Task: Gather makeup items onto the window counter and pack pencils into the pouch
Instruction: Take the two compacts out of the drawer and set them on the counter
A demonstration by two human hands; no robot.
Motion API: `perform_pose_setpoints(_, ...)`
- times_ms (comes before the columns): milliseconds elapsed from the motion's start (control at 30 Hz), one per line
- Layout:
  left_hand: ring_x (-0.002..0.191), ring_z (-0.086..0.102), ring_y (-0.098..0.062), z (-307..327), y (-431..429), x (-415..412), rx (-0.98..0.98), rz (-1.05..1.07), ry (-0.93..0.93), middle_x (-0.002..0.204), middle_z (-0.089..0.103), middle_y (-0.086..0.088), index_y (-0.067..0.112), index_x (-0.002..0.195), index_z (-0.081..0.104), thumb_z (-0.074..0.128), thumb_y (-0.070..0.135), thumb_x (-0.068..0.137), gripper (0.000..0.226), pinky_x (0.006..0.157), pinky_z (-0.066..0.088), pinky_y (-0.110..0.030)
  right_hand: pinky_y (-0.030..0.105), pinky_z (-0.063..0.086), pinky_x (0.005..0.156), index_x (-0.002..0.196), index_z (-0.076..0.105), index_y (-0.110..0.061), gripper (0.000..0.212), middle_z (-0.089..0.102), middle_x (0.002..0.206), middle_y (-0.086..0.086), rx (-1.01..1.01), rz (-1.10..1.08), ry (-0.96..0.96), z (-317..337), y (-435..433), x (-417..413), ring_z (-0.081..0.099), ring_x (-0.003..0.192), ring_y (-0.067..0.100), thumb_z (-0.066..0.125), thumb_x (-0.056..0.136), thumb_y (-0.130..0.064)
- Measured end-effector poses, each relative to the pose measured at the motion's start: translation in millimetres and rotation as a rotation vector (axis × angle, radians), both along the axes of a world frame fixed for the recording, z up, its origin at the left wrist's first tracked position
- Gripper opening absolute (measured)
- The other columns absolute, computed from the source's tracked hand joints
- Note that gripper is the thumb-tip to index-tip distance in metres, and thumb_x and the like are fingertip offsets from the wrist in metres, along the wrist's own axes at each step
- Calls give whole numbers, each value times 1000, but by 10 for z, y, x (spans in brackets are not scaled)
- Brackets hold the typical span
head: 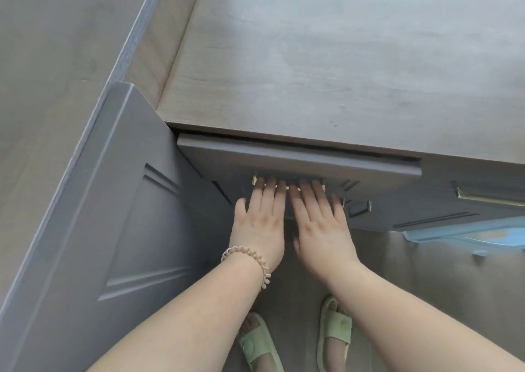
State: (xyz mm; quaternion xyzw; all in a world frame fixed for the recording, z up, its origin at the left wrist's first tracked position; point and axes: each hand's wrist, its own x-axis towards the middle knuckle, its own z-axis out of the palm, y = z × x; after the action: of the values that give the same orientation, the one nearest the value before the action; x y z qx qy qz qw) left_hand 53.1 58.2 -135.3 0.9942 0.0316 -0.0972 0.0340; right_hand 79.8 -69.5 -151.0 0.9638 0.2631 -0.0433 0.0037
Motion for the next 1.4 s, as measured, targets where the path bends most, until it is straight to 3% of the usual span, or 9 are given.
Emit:
perform_pose_setpoints(100,136,34,-27,-71,-9,-231,41,-23,12,148,36,-10,10,143,20,40,24,70,77,94,41,-43,48,17,110,144,31,-9,96,38,147,14,-7,8,43,21,-33,-214,32,137,34,73,58,-23)
perform_pose_setpoints(200,134,33,-29,-71,-39,-439,44,-15,57,146,39,-13,8,142,22,56,21,67,83,93,40,-46,47,17,111,142,36,-11,93,40,147,12,29,55,58,147,-119,-420,33,137,31,74,59,-27)
perform_pose_setpoints(300,134,27,-27,31,-99,-654,58,-22,58,145,39,-11,11,141,32,60,24,68,79,98,30,-47,44,20,111,138,44,-20,74,41,146,4,196,205,-119,363,-203,-645,35,135,23,64,67,-25)
perform_pose_setpoints(400,132,32,-25,264,-140,-801,-14,-102,-165,137,38,-4,18,134,43,59,23,65,71,104,26,-45,44,14,112,138,40,-26,68,33,147,3,294,129,-309,601,-253,-618,33,136,23,59,74,-30)
perform_pose_setpoints(500,136,30,-26,590,-122,-651,-10,-107,-326,145,33,-4,21,137,36,50,22,65,74,109,21,-45,49,8,113,144,31,-24,84,27,151,9,188,-60,-237,721,-302,-396,24,140,30,67,69,-36)
perform_pose_setpoints(600,146,6,-29,848,-54,-376,95,-51,-154,158,11,-8,22,149,9,46,27,74,84,115,4,-50,57,13,110,146,27,-23,90,33,151,11,37,-80,-93,744,-330,-335,26,140,34,70,68,-37)
perform_pose_setpoints(700,145,-15,-29,832,-26,-323,179,-28,59,159,-12,-7,24,145,-24,43,36,89,88,113,-11,-53,61,21,108,145,27,-22,89,38,149,11,-15,-65,-42,777,-338,-350,33,137,36,70,68,-38)
perform_pose_setpoints(1267,145,-15,-33,987,-209,-1243,146,-26,171,158,-14,-12,19,141,-31,36,26,93,83,113,-8,-53,54,19,107,143,37,-19,100,44,145,9,-31,95,88,939,-621,-1146,43,132,33,78,53,-33)
perform_pose_setpoints(1400,145,-14,-30,1034,-210,-1376,115,-42,201,159,-11,-11,21,144,-26,38,44,92,85,113,-11,-53,53,19,108,142,39,-20,85,46,145,7,-27,145,107,985,-679,-1237,43,133,30,67,68,-49)
